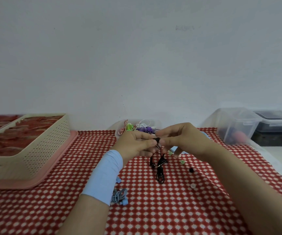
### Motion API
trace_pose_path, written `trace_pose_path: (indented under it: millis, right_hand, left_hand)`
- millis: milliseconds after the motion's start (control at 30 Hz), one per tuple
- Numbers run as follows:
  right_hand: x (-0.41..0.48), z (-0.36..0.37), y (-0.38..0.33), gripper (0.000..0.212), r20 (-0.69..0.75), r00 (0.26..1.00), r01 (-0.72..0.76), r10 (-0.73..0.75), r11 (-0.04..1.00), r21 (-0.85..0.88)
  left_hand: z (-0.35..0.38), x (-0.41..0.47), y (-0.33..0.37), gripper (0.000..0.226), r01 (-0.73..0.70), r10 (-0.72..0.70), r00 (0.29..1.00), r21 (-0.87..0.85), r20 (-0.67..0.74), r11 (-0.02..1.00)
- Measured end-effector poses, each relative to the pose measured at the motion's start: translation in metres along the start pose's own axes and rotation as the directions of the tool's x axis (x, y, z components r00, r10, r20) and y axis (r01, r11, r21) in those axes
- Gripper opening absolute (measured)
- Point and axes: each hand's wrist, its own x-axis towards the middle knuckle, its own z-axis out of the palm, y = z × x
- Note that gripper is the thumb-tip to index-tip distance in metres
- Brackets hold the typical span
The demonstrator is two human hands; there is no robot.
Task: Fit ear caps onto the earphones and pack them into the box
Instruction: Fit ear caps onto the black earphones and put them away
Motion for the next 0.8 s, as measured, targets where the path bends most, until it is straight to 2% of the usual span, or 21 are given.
trace_pose_path:
  millis: [167, 300, 433, 533, 633, 733, 800]
  right_hand:
    - [0.007, 0.007, 0.004, 0.013, -0.135, 0.985, 0.091, -0.112, 0.984, -0.153]
    - [0.006, 0.007, 0.002, 0.011, -0.134, 0.977, 0.144, -0.169, 0.973, -0.179]
    - [0.005, 0.008, 0.002, 0.015, -0.089, 0.982, 0.137, -0.169, 0.947, -0.29]
    - [0.004, -0.011, -0.004, 0.011, 0.006, 0.999, 0.045, -0.048, 0.888, -0.457]
    - [-0.003, -0.033, -0.009, 0.014, 0.044, 0.98, -0.119, 0.195, 0.743, -0.659]
    - [-0.008, -0.035, -0.008, 0.006, 0.043, 0.895, -0.247, 0.443, 0.575, -0.78]
    - [-0.009, -0.028, -0.004, 0.012, 0.019, 0.847, -0.274, 0.532, 0.466, -0.841]
  left_hand:
    - [0.003, 0.0, 0.0, 0.02, 0.013, -0.014, 1.0, -0.041, -0.016, 0.999]
    - [0.003, 0.0, 0.003, 0.018, 0.027, -0.027, 1.0, -0.038, -0.008, 0.999]
    - [-0.003, 0.0, 0.005, 0.02, 0.068, -0.07, 0.997, 0.088, 0.016, 0.994]
    - [-0.013, -0.002, 0.01, 0.012, 0.079, -0.084, 0.996, 0.342, 0.0, 0.936]
    - [-0.023, 0.0, 0.009, 0.008, 0.089, -0.046, 0.995, 0.634, -0.084, 0.768]
    - [-0.027, -0.002, 0.009, 0.007, 0.134, -0.2, 0.98, 0.755, -0.004, 0.642]
    - [-0.025, -0.006, 0.011, 0.012, 0.156, -0.319, 0.947, 0.796, 0.049, 0.585]
